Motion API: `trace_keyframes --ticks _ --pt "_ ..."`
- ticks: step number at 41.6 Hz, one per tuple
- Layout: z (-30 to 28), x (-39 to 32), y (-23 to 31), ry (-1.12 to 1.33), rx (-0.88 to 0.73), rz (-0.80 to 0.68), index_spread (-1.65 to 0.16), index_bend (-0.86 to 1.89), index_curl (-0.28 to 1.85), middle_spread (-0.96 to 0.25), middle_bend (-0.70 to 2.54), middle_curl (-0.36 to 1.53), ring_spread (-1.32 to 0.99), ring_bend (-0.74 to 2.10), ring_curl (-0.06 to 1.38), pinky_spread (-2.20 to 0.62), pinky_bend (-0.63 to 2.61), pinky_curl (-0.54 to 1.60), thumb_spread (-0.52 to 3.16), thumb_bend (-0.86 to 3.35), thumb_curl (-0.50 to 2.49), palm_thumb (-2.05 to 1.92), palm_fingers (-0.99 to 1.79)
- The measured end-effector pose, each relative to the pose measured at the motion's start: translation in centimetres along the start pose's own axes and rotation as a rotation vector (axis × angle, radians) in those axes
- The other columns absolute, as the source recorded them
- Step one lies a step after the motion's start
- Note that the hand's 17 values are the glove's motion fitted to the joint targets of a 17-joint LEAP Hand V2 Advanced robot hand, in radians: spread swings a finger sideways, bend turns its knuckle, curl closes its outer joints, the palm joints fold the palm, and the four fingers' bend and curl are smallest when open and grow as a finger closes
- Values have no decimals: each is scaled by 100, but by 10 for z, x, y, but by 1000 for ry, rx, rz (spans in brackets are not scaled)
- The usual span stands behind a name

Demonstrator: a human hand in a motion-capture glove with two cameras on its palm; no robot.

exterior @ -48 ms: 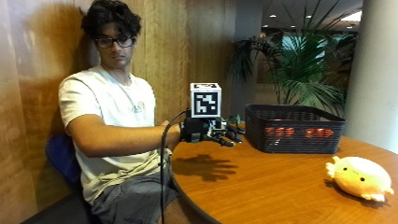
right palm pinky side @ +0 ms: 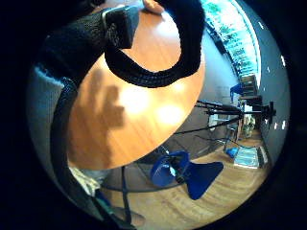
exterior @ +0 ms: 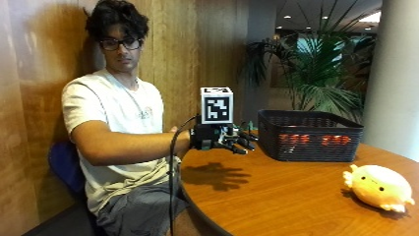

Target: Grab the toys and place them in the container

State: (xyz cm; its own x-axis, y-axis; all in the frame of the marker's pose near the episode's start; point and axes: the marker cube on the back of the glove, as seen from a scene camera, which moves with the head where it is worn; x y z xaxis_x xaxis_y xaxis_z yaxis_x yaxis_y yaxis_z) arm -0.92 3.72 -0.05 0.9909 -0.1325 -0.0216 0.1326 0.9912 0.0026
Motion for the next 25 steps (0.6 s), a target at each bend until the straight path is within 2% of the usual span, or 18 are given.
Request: trace_keyframes --ticks 4,13,25 --pt "0 -9 21 28 7 -90 -22 35 13 -2 7 0 -2 30 7 2 67 20 76 12 10 19 26" --pt "-1 -12 16 37 7 -108 -29 41 21 -3 12 2 -2 37 11 2 75 26 107 10 17 18 19" --pt "-15 -3 -33 13 26 -79 -31 39 27 -3 15 7 -3 45 15 2 82 29 122 6 24 18 11"
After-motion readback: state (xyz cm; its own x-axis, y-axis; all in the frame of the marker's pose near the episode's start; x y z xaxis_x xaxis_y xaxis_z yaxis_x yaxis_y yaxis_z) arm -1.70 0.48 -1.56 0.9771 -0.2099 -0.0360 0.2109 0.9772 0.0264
